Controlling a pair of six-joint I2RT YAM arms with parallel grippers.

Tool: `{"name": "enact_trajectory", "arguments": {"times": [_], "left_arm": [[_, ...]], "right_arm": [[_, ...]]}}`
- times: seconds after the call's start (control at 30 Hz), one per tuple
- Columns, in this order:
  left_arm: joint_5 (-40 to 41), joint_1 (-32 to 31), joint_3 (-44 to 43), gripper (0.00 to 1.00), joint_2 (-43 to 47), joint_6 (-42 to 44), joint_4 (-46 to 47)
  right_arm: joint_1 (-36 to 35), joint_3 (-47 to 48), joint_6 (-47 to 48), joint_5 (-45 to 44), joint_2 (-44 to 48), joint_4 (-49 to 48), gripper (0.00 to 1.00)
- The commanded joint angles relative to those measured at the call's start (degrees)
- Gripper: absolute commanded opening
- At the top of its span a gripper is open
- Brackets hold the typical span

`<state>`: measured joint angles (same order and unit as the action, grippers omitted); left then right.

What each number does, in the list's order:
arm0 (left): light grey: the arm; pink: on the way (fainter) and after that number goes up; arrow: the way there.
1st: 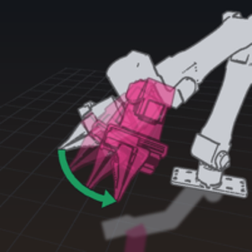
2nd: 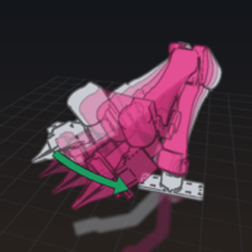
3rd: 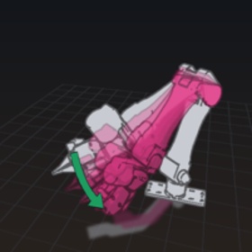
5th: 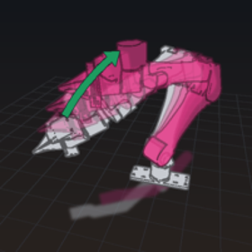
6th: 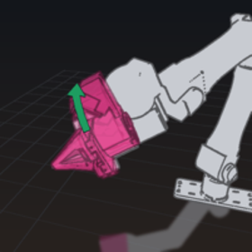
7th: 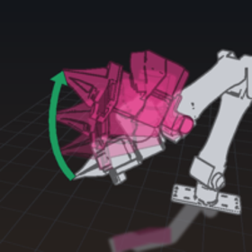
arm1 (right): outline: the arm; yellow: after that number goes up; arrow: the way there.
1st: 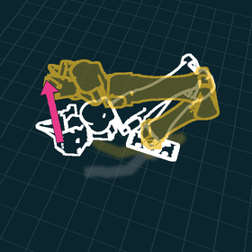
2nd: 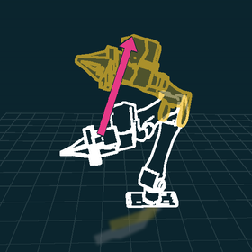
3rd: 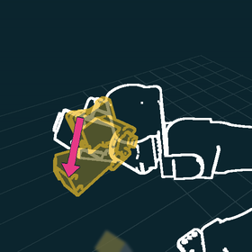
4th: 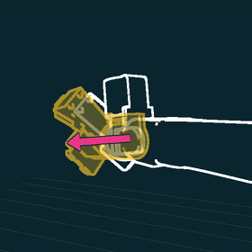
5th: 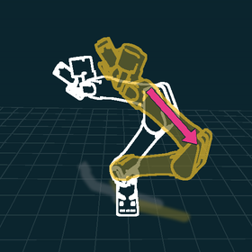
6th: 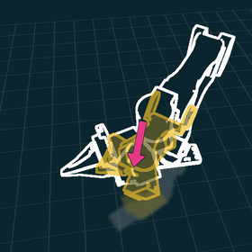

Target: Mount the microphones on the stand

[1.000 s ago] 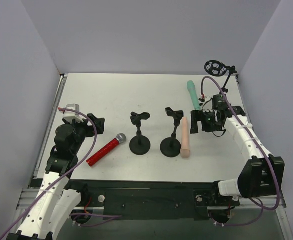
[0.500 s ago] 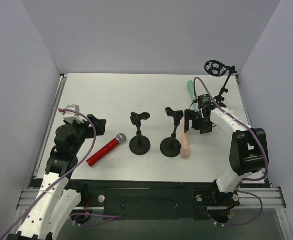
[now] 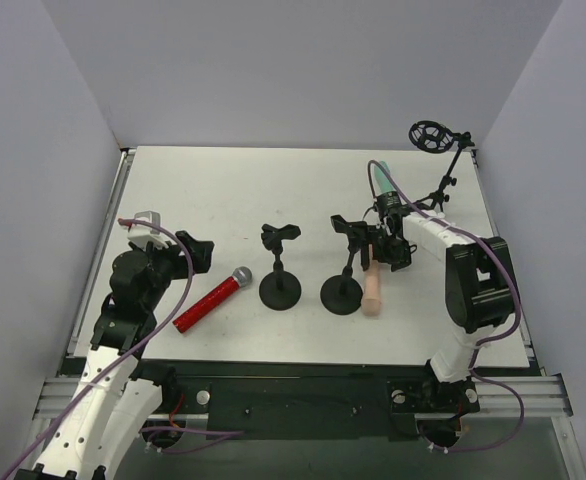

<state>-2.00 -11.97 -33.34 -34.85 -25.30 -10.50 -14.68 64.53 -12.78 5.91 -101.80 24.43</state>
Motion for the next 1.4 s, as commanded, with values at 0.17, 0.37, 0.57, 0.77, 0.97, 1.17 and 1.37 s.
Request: {"name": "enact_trajectory", "arguments": {"times": [0.17,0.37,0.57,0.77,0.97,1.17,1.37], "left_arm": [[-4.05,-0.16,-1.37,0.97,1.27,-1.68,1.97],[-12.14,-0.16,-2.25,0.97,1.45,-5.63,6.72],[-18.91,-0.42,-4.36,0.97,0.22,-9.94,12.61],[-22.26,-2.09,-10.07,0.97,-3.02,-11.09,12.79],[-25.41,-7.0,-18.41,0.96,-11.44,-13.19,13.4],[-24.99,-16.15,-29.56,0.95,-21.99,-12.32,14.63],[-24.81,-24.5,-42.13,0.94,-34.12,-11.79,14.37]], "right_arm": [[0.7,1.38,-2.16,-2.14,-2.7,2.56,0.63],[2.81,1.39,-3.13,0.23,-4.02,2.73,0.47],[5.88,-0.11,-3.92,5.5,-0.43,1.5,0.17],[12.82,-4.06,-2.18,19.46,10.99,0.71,0.08],[18.89,-7.14,6.79,29.15,25.67,5.18,0.05],[21.79,-0.31,15.85,32.14,37.98,11.78,0.01],[21.88,16.46,12.88,37.41,39.05,16.0,0.0]]}}
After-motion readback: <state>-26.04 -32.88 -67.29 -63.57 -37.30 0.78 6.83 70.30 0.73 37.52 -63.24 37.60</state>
